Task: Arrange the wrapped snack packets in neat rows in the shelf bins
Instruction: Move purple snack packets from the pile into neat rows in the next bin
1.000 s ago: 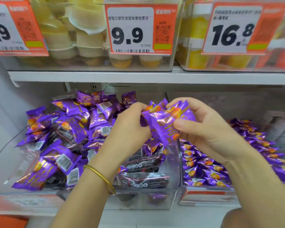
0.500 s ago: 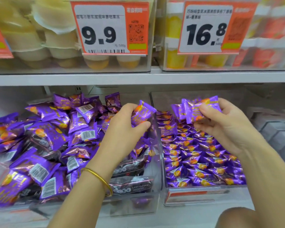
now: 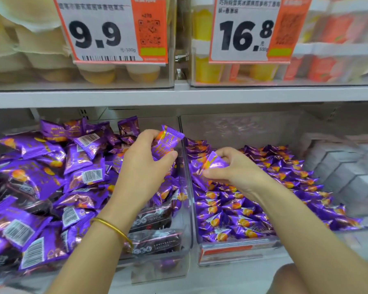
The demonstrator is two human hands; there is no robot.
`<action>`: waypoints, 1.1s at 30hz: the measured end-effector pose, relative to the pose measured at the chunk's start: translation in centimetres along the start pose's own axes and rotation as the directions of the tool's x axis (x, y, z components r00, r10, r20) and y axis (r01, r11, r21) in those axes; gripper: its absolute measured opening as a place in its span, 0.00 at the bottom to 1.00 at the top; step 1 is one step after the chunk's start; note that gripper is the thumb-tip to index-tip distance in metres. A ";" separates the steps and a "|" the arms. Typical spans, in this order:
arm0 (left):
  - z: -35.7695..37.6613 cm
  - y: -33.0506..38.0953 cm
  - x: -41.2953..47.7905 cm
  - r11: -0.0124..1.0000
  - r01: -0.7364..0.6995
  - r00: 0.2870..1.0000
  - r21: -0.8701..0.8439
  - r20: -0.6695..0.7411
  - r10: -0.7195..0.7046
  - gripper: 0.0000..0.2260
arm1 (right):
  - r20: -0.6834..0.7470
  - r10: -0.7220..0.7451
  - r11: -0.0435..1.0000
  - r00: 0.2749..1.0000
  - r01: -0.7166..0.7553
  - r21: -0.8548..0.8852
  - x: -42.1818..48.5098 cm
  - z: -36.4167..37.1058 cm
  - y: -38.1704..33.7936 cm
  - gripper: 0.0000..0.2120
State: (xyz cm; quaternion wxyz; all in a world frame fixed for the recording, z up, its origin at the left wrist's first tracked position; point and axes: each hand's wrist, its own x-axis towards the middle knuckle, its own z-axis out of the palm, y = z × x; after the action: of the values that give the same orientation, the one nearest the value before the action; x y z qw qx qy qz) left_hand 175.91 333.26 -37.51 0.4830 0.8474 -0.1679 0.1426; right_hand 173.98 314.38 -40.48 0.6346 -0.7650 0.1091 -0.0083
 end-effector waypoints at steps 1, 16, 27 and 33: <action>0.0 0.0 0.0 1.000 0.001 1.000 -0.003 0.003 -0.001 0.09 | -0.040 -0.035 0.991 0.999 0.030 -0.133 0.0 0.1 0.3 0.21; -0.5 0.0 -0.2 1.000 -0.006 0.999 -0.018 0.032 0.006 0.10 | -0.089 -0.021 0.940 0.996 -0.010 -0.341 -1.4 -0.2 0.4 0.24; -0.7 -0.4 -0.3 0.999 -0.030 0.998 0.023 0.057 0.029 0.11 | -0.080 -0.218 0.706 0.973 0.101 -0.700 -1.3 0.8 0.6 0.20; -0.6 -0.3 -0.4 0.999 -0.028 0.998 0.024 0.062 0.027 0.11 | -0.039 -0.197 0.721 0.980 0.118 -0.683 -1.6 0.1 0.6 0.15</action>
State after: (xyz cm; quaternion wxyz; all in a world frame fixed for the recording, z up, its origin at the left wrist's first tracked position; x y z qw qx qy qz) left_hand 175.69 333.98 -37.65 0.4651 0.8549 -0.1927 0.1249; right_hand 172.39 314.68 -40.87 0.3028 -0.9481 0.0733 -0.0636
